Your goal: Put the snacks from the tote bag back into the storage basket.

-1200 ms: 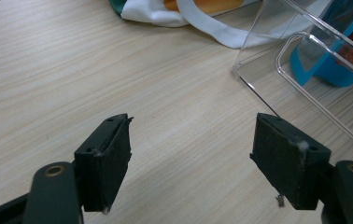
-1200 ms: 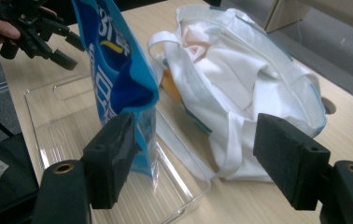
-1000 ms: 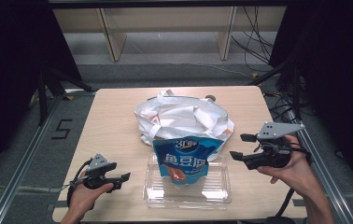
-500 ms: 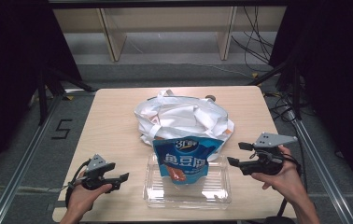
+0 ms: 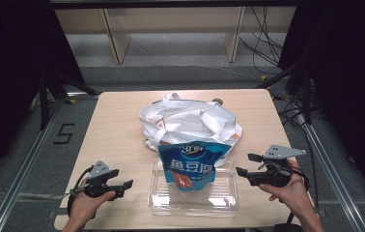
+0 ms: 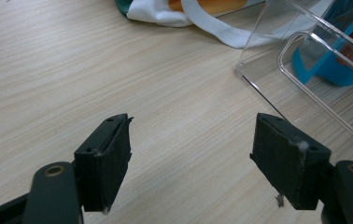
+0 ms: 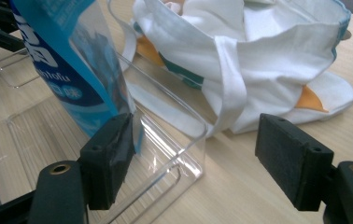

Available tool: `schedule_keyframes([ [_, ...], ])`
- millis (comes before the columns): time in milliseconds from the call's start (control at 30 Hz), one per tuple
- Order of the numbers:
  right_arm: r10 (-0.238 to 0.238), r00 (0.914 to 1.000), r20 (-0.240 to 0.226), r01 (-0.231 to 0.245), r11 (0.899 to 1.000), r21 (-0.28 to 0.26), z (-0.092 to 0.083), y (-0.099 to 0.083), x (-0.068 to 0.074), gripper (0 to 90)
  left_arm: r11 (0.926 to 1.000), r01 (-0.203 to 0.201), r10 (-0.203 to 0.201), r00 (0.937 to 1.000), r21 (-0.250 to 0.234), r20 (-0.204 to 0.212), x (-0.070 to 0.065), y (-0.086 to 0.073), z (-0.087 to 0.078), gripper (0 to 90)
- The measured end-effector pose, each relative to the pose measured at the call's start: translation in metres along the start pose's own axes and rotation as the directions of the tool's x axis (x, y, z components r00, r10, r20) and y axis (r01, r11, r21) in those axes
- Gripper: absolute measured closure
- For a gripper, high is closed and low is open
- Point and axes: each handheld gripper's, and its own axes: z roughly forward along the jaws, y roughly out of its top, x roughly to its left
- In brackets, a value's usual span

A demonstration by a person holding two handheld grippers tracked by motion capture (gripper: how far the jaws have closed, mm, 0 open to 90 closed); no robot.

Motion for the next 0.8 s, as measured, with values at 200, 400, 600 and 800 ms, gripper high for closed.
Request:
schedule_keyframes([
  [200, 0.043, 0.9991, 0.003, -0.043, 0.999, -0.010, -0.002, -0.015, -0.002, 28.9, 0.9997, -0.021, 0.021, 0.9998, 0.014, -0.002, 0.002, 0.000, -0.001, 27.4],
  [400, 0.041, 0.9991, -0.012, -0.042, 0.999, -0.032, 0.000, -0.028, -0.007, 28.6, 0.9999, -0.003, 0.003, 1.0000, 0.012, 0.004, 0.000, 0.000, 0.000, 27.4],
  [600, 0.073, 0.9972, 0.016, -0.072, 0.997, -0.036, -0.004, -0.037, -0.005, 27.5, 0.9988, -0.039, 0.039, 0.9992, 0.030, 0.003, 0.002, 0.000, -0.002, 27.4],
  [800, 0.058, 0.9979, 0.027, -0.058, 0.998, -0.019, -0.004, -0.044, -0.007, 27.2, 0.9989, -0.038, 0.038, 0.9993, 0.028, 0.002, 0.002, 0.000, -0.001, 27.4],
])
